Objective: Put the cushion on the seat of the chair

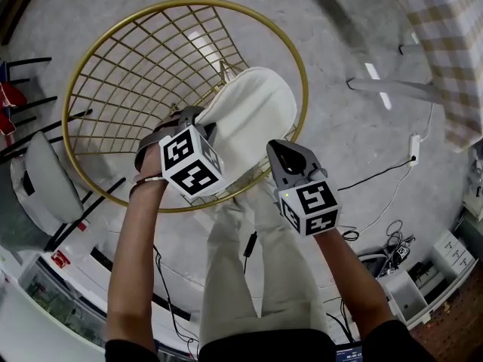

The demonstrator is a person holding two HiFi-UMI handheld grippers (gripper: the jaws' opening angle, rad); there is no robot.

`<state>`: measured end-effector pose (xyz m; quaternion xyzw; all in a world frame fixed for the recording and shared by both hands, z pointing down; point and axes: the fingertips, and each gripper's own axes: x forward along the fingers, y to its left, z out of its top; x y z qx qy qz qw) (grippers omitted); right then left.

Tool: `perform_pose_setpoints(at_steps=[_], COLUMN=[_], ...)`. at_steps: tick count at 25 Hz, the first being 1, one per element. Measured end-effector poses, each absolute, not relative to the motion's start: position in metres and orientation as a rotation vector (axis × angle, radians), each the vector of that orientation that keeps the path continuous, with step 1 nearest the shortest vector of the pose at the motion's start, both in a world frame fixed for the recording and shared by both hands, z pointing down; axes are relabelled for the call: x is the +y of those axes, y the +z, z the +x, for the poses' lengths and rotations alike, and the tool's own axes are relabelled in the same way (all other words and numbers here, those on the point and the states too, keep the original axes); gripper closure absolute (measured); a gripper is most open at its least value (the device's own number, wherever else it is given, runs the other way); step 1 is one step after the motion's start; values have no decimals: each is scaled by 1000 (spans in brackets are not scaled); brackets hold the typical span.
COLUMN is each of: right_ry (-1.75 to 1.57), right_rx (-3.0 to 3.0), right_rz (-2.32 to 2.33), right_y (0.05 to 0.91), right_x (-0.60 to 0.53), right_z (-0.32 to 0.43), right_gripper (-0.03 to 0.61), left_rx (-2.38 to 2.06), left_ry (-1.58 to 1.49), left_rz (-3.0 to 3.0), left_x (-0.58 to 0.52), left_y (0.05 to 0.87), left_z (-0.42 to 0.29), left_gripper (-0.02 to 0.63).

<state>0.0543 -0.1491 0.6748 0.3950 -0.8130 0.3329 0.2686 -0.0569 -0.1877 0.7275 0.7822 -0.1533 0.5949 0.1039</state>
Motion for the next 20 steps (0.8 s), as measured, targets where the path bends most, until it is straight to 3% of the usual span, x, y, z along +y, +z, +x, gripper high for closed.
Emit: perform_pose_setpoints(at_steps=[20], right_ry=[885], right_rx=[-2198], right_rz=[1000], right_y=[687], right_x=[-149], right_z=[45], right_gripper=[560], left_rx=[-411], left_ry=[1658], left_rz=[2489], left_x=[-191], left_y=[734], left_z=[-61], left_gripper=[523])
